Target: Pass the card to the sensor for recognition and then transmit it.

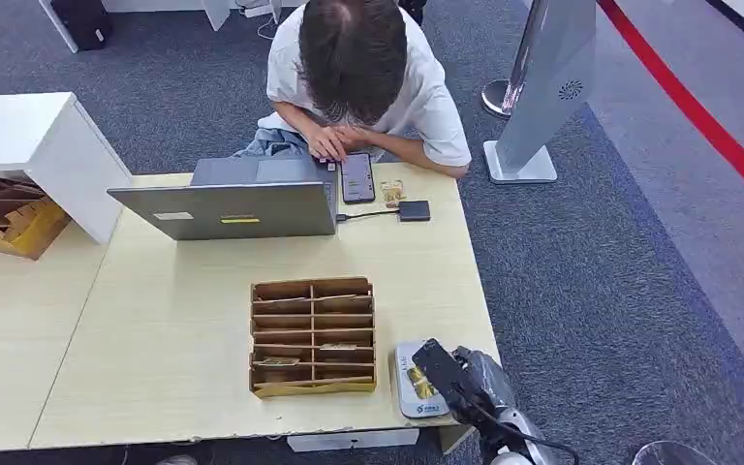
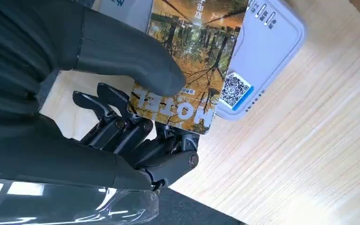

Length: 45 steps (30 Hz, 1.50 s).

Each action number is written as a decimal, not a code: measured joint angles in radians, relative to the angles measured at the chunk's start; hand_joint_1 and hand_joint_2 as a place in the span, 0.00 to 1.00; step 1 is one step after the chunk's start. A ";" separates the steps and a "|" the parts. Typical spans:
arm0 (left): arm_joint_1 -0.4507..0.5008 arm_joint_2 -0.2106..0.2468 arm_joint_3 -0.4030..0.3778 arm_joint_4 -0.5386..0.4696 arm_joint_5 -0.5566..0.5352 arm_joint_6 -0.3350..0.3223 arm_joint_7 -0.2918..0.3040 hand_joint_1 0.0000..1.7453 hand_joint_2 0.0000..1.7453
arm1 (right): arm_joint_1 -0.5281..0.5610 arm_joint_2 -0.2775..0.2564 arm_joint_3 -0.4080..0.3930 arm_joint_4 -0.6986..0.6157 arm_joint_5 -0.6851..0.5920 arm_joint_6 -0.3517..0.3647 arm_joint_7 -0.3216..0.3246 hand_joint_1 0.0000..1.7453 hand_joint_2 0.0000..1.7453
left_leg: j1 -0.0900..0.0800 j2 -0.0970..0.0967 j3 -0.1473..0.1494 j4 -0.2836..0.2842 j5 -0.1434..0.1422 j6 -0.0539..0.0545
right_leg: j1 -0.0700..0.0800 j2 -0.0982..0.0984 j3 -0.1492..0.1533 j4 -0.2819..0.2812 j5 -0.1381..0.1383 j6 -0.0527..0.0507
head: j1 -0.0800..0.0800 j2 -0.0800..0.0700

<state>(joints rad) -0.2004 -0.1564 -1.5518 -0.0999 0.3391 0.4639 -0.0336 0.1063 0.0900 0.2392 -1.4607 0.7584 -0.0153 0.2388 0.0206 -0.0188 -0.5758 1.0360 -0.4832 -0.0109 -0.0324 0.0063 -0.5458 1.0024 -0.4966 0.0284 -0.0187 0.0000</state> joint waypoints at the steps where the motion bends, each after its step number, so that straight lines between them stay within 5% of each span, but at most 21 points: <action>1: 0.000 0.000 0.000 0.000 0.000 0.000 0.000 0.00 0.00 | 0.000 0.000 0.000 0.000 0.002 -0.002 0.000 1.00 1.00 | 0.000 0.000 0.000 0.000 0.000 0.000 | 0.000 0.000 0.000 0.000 0.000 0.000 | 0.000 0.000; 12: 0.001 0.002 0.000 -0.003 0.001 0.003 0.007 0.00 0.00 | 0.000 0.002 0.000 -0.001 0.033 -0.032 -0.004 1.00 1.00 | 0.000 0.000 0.000 0.000 0.000 0.000 | 0.000 0.000 0.000 0.000 0.000 0.000 | 0.000 0.000; 16: 0.001 0.001 0.000 -0.003 0.017 0.003 0.000 0.00 0.00 | -0.013 0.002 0.019 -0.040 0.359 -0.109 0.063 1.00 1.00 | 0.000 0.000 0.000 0.000 0.000 0.000 | 0.000 0.000 0.000 0.000 0.000 0.000 | 0.000 0.000; 27: 0.001 0.000 0.000 -0.003 0.018 0.000 -0.008 0.00 0.00 | -0.012 0.002 0.020 -0.049 0.478 -0.122 0.068 1.00 1.00 | 0.000 0.000 0.000 0.000 0.000 0.000 | 0.000 0.000 0.000 0.000 0.000 0.000 | 0.000 0.000; 45: 0.000 -0.013 0.000 0.022 0.020 -0.025 -0.056 0.00 0.00 | -0.002 0.025 -0.028 -0.206 0.648 -0.240 -0.068 1.00 1.00 | 0.000 0.000 0.000 0.000 0.001 0.000 | 0.000 0.000 0.000 0.000 0.001 0.000 | 0.000 0.000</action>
<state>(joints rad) -0.2003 -0.1698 -1.5518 -0.0782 0.3593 0.4391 -0.0896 0.1040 0.1148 0.2109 -1.6667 1.4061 -0.2556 0.1705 0.0206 -0.0187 -0.5757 1.0362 -0.4827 -0.0113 -0.0323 0.0064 -0.5460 1.0024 -0.4959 0.0282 -0.0187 -0.0004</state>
